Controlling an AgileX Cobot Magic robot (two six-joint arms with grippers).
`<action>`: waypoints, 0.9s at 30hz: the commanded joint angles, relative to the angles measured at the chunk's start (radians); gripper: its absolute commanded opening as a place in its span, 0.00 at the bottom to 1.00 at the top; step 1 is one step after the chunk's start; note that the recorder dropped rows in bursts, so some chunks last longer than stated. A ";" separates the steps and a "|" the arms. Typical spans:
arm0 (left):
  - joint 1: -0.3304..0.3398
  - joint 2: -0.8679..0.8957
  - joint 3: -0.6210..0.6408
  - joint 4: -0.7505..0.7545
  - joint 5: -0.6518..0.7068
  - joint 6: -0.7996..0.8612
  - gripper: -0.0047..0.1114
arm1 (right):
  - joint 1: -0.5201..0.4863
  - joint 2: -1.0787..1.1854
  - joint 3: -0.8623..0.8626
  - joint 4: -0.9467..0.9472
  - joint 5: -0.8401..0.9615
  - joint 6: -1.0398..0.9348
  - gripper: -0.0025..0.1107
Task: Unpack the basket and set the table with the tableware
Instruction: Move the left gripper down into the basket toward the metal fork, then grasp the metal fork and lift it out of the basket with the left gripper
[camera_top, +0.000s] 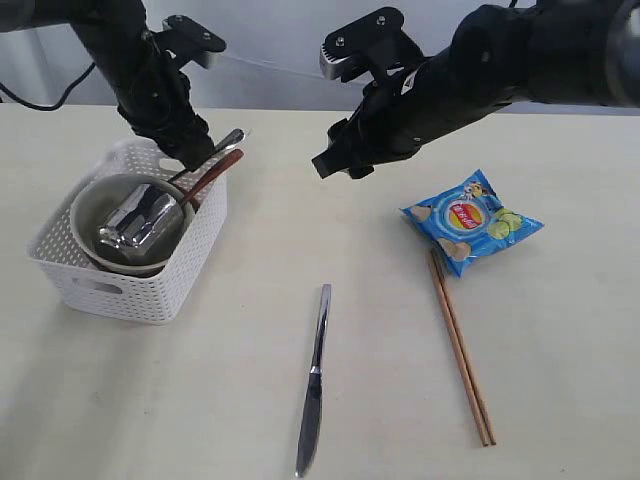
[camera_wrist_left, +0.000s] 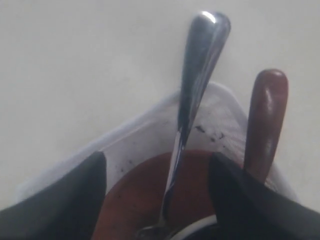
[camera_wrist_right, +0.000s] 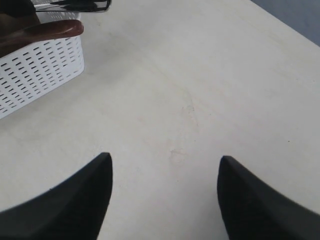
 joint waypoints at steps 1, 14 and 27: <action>0.001 -0.002 -0.008 -0.020 0.014 0.018 0.53 | -0.001 -0.003 0.003 -0.007 -0.005 -0.003 0.54; 0.001 0.044 -0.001 -0.025 0.008 0.037 0.53 | -0.001 -0.003 0.003 -0.003 -0.013 -0.003 0.54; 0.001 0.063 -0.001 -0.025 0.006 0.043 0.26 | -0.001 -0.003 0.003 0.000 -0.019 -0.003 0.54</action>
